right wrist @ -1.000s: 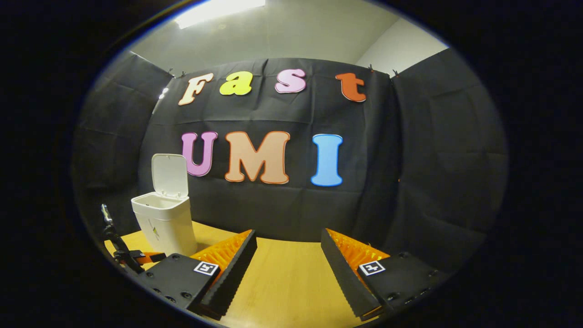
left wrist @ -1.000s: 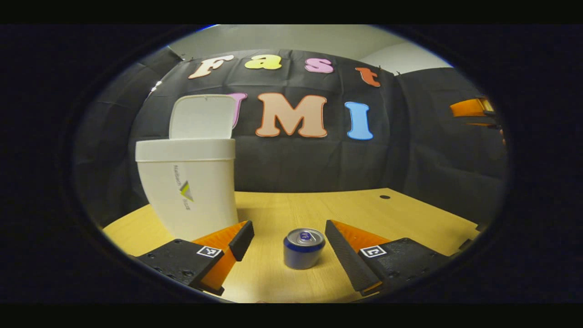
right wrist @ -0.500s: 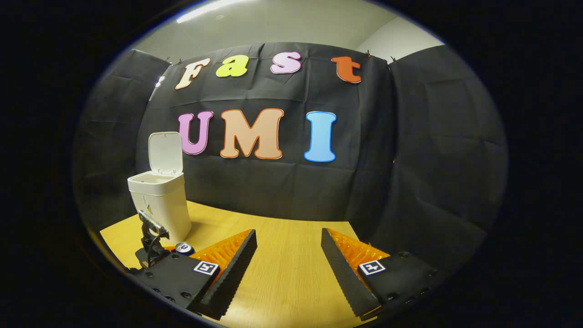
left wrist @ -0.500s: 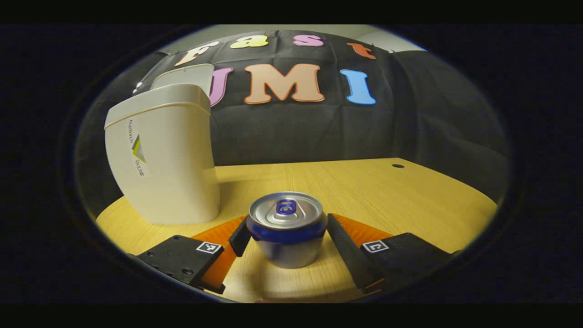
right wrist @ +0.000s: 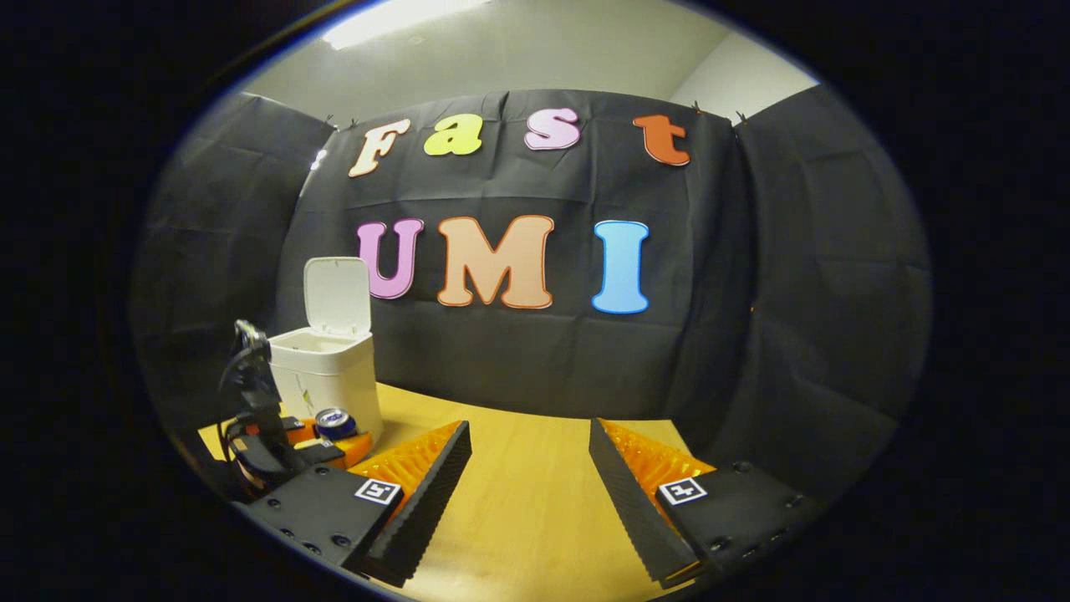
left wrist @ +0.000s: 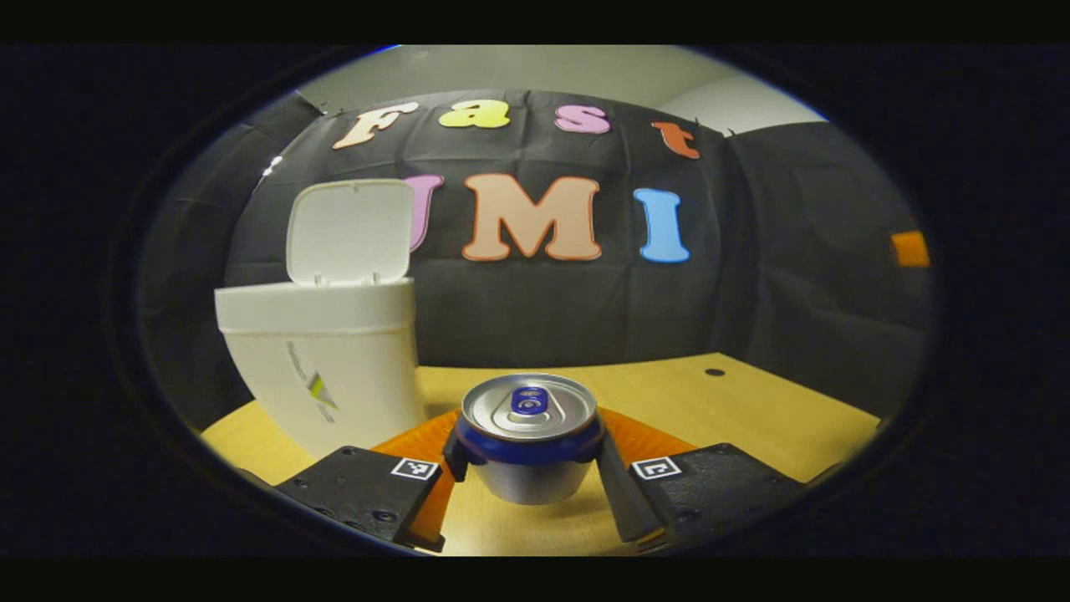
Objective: Press the lid of the desktop garbage bin to open it, pick up the crumpled paper on the desktop and throw it into the bin, then pick up the pop can on the desktop and drop it into the bin, and finally close the garbage bin lid.
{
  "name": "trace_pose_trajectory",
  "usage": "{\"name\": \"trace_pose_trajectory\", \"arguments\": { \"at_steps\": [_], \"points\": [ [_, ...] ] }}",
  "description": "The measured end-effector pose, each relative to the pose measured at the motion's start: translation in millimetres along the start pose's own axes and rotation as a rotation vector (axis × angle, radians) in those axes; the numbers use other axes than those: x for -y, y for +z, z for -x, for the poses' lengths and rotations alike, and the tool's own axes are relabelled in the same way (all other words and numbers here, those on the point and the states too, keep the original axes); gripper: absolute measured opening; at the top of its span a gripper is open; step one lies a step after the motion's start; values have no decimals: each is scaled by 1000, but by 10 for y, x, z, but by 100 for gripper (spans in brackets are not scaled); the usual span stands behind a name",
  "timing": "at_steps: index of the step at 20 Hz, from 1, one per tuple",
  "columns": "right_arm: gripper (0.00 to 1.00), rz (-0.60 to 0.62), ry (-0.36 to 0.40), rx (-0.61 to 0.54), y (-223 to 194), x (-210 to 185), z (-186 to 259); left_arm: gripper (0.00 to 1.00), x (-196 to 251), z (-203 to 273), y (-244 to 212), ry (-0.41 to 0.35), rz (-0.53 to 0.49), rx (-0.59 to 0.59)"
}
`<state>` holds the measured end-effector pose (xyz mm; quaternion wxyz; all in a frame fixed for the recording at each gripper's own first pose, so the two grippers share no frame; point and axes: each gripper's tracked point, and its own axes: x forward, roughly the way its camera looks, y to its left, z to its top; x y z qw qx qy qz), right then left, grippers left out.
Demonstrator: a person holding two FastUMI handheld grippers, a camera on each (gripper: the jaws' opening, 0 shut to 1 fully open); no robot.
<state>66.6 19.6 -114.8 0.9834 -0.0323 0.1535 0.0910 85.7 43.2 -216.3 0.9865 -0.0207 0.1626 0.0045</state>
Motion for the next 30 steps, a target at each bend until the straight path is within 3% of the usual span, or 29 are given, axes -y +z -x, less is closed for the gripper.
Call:
{"name": "trace_pose_trajectory", "arguments": {
  "at_steps": [5,9,15,22,23,26,28,29,30],
  "points": [
    [96,-65,56,-20,-99,-397,64,68,-762,122,1261,86,-23,149],
    [96,-98,7,-31,-180,-434,134,68,-1519,-112,1708,184,-104,184],
    [96,-123,-89,-92,-382,-398,157,69,-2190,-633,1324,239,-45,65],
    [96,-89,-118,-122,-452,-489,197,72,-2269,-823,656,239,18,-117],
    [96,-87,-125,-118,-431,-478,192,73,-2258,-818,625,235,-25,-126],
    [96,-78,-124,-111,-401,-483,201,78,-2216,-857,749,217,-25,-81],
    [96,-75,-117,-107,-394,-491,203,90,-2200,-809,745,223,-29,-71],
    [96,-75,-113,-104,-380,-498,207,93,-2194,-767,867,226,-37,-47],
    [96,-73,-110,-103,-388,-494,197,88,-2160,-741,1037,222,-47,-15]
  ]
}}
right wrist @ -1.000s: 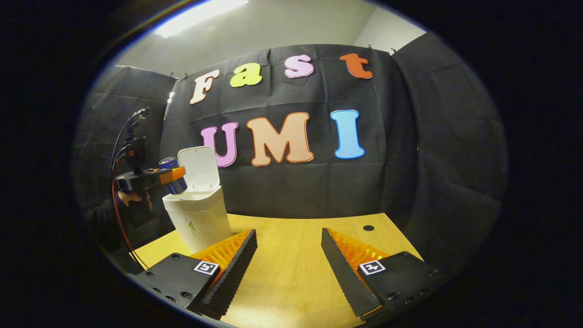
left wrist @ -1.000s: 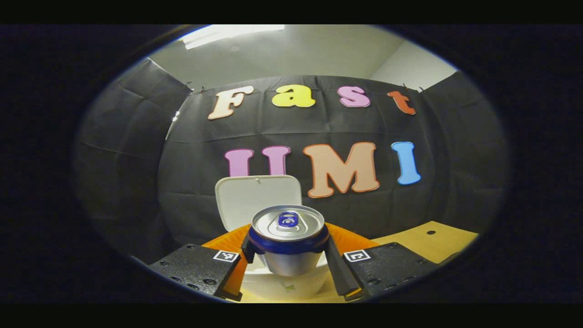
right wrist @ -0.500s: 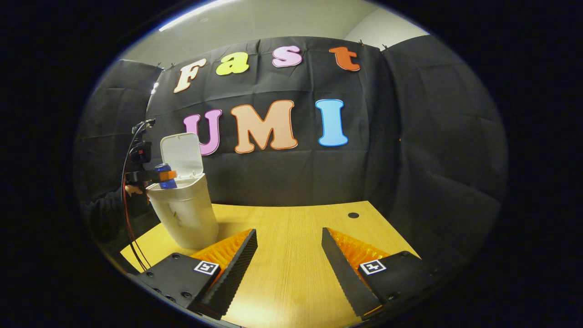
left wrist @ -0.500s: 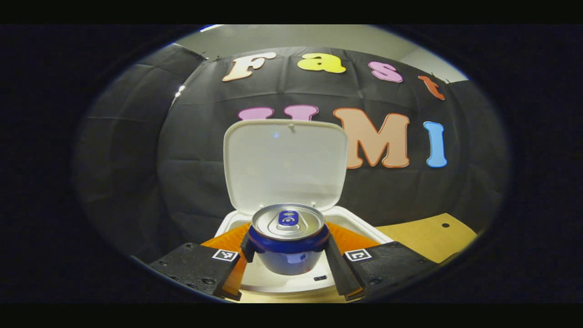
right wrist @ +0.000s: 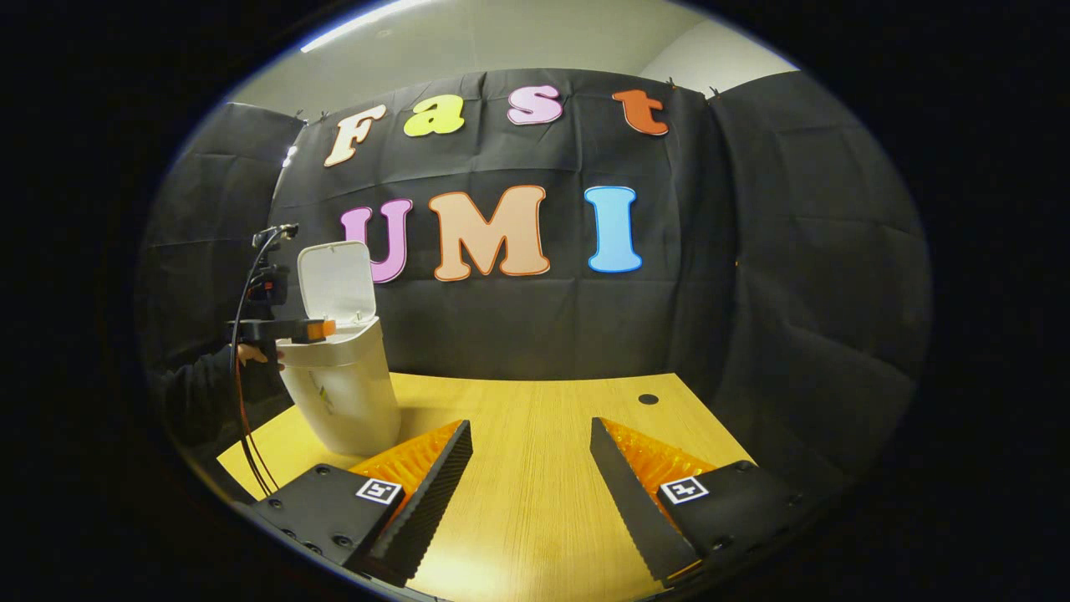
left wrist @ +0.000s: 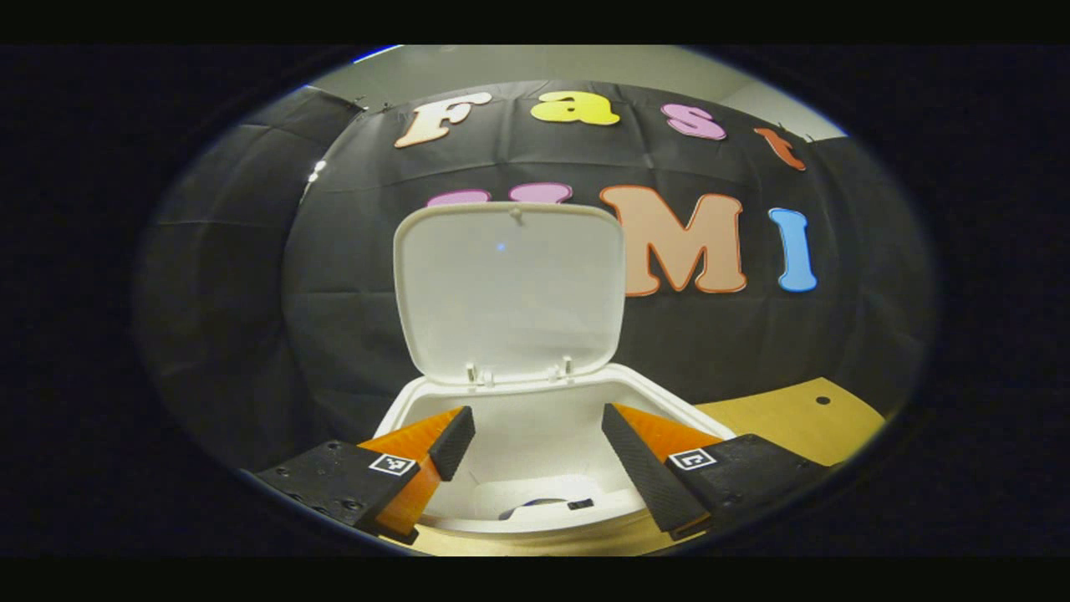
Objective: Press the lid of the desktop garbage bin to open it, pick up the crumpled paper on the desktop and throw it into the bin, then pick up the pop can on the desktop and drop it into the bin, and finally close the garbage bin lid.
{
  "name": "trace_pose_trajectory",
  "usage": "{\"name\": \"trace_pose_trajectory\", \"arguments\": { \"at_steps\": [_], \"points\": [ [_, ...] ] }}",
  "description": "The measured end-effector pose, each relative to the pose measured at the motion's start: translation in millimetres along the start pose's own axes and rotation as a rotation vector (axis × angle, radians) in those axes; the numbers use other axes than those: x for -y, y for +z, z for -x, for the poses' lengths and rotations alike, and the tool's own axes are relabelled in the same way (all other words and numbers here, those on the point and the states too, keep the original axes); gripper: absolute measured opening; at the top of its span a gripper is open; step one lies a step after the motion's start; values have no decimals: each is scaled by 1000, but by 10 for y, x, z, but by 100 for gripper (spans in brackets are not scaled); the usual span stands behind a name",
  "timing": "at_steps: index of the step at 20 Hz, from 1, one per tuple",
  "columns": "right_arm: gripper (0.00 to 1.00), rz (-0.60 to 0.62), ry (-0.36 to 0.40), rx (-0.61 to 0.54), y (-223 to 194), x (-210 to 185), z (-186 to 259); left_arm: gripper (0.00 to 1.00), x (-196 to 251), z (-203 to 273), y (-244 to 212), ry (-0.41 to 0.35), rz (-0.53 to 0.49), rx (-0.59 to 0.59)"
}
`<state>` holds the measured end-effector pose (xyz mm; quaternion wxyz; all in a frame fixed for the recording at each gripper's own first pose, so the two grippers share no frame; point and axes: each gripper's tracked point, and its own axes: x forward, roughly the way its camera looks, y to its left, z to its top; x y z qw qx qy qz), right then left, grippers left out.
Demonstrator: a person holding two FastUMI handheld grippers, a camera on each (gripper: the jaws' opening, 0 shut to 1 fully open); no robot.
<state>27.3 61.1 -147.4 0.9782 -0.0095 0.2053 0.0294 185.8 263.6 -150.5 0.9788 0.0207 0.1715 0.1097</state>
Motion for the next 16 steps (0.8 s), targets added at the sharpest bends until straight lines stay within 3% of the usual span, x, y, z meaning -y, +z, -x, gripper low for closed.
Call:
{"name": "trace_pose_trajectory", "arguments": {
  "at_steps": [1,6,10,16],
  "points": [
    [96,1,3,-2,-5,-7,-13,93,4,28,190,-6,-9,35],
    [96,-14,29,-10,-67,-88,-27,93,6,5,1363,-30,-6,191],
    [96,-15,15,-11,-130,-91,27,93,-129,-431,2060,-8,-31,230],
    [96,-51,-50,-23,-208,133,164,93,-234,-962,1886,21,-5,56]
  ]
}}
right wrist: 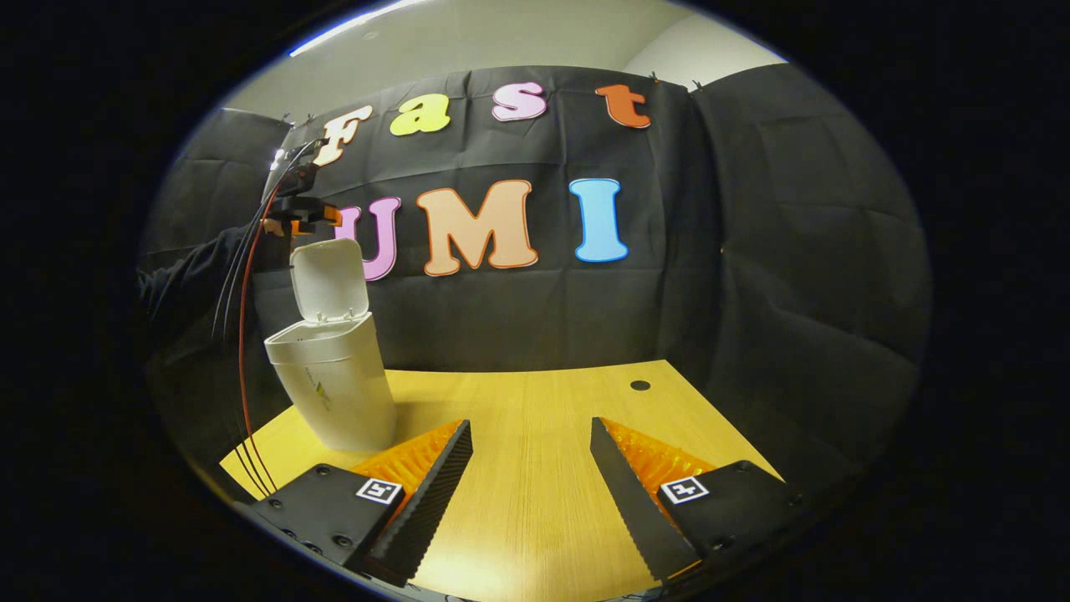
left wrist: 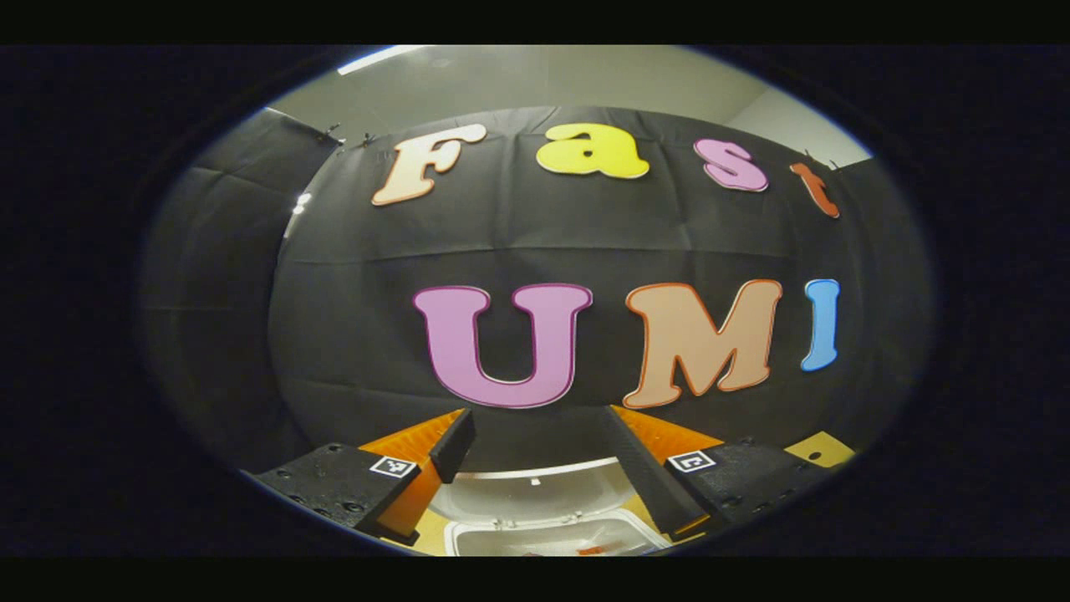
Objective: Press the lid of the desktop garbage bin to open it, pick up the crumpled paper on the desktop and throw it into the bin, then pick up the pop can on the desktop and drop it into the bin, and finally close the garbage bin lid.
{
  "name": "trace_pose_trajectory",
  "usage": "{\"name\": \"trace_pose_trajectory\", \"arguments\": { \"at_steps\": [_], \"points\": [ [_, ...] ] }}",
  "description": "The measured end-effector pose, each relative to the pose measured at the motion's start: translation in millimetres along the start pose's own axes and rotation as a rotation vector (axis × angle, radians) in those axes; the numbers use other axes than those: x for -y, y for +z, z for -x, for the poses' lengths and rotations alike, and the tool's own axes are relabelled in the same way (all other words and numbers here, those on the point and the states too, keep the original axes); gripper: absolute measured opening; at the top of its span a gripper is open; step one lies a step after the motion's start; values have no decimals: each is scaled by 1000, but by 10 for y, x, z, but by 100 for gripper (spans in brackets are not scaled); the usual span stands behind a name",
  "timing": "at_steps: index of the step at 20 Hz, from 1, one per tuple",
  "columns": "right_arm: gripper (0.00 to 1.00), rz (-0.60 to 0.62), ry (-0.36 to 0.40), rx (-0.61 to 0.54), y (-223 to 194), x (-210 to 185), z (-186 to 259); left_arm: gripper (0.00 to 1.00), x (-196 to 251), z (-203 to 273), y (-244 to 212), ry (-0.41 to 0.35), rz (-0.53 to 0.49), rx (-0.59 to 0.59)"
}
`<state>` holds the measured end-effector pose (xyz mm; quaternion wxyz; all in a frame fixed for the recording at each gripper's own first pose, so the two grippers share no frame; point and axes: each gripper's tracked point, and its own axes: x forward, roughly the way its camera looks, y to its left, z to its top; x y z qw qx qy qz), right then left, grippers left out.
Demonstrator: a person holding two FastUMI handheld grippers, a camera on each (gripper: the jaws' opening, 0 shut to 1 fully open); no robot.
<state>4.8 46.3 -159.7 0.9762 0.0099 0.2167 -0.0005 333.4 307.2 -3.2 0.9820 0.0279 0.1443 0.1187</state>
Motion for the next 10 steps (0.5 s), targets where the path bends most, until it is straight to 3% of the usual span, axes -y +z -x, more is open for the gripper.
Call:
{"name": "trace_pose_trajectory", "arguments": {
  "at_steps": [3,4,5,6,10],
  "points": [
    [96,1,-7,-1,-1,36,18,94,25,48,-261,-14,8,-92],
    [96,5,-4,0,15,36,17,94,21,66,-230,-13,32,-59],
    [96,9,4,0,8,27,8,89,55,140,-208,-23,52,-56],
    [96,12,14,0,15,12,4,93,77,208,-259,-22,48,-74],
    [96,23,58,-8,-9,-39,-56,93,189,719,-458,-42,29,-55]
  ]
}}
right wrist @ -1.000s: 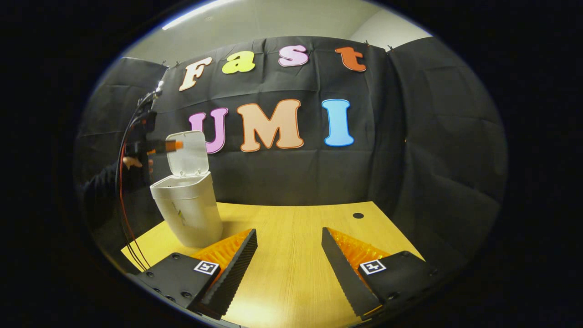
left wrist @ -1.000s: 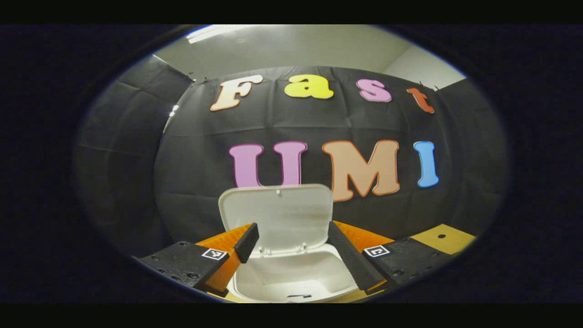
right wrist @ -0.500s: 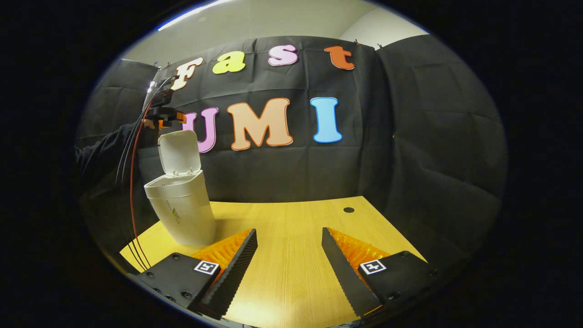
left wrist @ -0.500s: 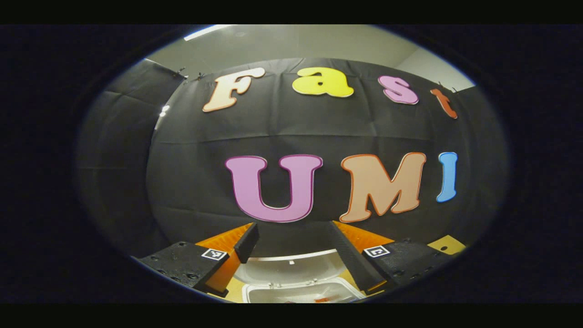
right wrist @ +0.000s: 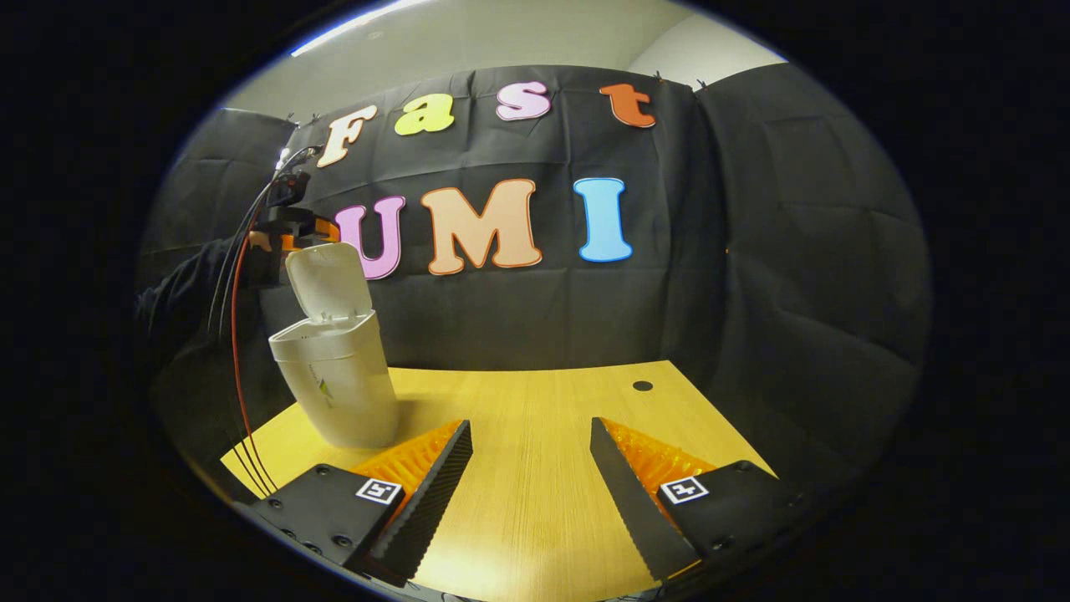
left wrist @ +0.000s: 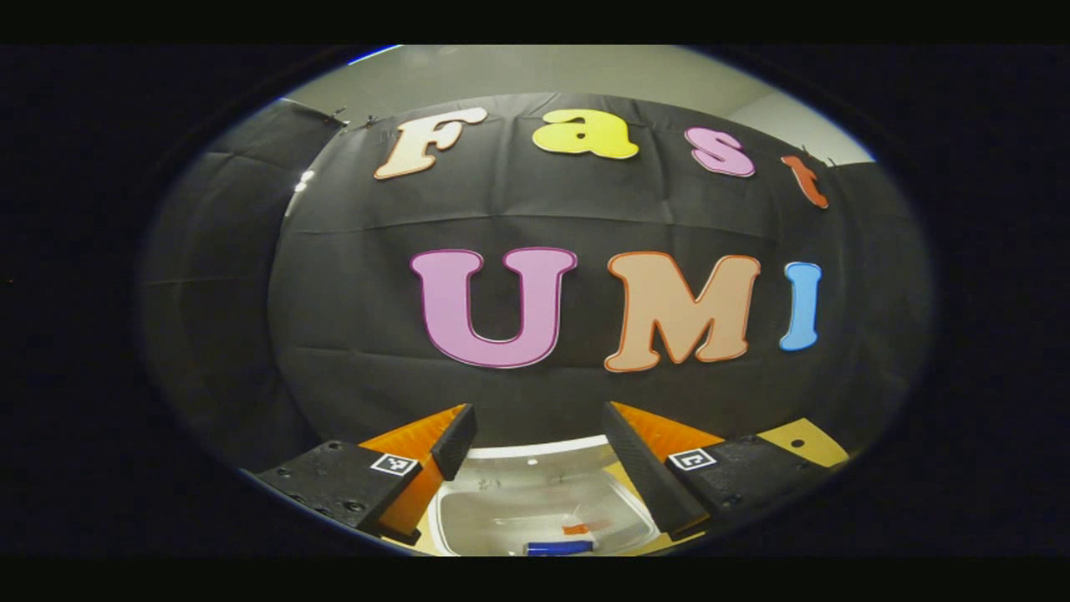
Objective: Press the lid of the desktop garbage bin to open it, pick up the crumpled paper on the desktop and throw it into the bin, then pick up the pop can on the desktop and drop it into the bin, and finally close the garbage bin lid.
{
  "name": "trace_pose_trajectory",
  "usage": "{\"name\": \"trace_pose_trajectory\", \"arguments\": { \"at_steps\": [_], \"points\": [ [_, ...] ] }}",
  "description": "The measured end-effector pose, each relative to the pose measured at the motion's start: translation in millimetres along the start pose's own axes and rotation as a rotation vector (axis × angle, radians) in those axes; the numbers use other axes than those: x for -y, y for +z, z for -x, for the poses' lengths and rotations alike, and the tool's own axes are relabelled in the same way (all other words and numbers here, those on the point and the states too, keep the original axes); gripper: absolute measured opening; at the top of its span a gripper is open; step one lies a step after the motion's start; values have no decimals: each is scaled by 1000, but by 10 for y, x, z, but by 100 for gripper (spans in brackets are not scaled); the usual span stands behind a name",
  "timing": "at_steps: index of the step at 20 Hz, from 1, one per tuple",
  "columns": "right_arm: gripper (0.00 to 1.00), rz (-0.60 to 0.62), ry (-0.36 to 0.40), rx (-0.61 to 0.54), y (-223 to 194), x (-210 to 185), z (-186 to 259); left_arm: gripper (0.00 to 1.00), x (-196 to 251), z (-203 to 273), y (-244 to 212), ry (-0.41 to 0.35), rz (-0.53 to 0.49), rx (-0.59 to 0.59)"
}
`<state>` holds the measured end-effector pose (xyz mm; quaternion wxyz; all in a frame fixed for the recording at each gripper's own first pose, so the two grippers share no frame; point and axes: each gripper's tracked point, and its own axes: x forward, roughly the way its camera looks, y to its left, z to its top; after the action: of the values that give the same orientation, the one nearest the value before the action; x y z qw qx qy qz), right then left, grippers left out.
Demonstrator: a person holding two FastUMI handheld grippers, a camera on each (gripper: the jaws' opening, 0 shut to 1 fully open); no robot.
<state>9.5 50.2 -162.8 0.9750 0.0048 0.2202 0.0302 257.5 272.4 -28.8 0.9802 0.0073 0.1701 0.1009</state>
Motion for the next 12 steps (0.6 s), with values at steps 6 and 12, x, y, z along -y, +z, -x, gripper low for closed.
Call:
{"name": "trace_pose_trajectory", "arguments": {
  "at_steps": [6,12],
  "points": [
    [96,3,50,-14,-11,-58,-100,99,115,526,-981,23,-42,-105],
    [96,8,92,15,44,-78,-70,99,155,559,-1491,49,-58,-111]
  ]
}}
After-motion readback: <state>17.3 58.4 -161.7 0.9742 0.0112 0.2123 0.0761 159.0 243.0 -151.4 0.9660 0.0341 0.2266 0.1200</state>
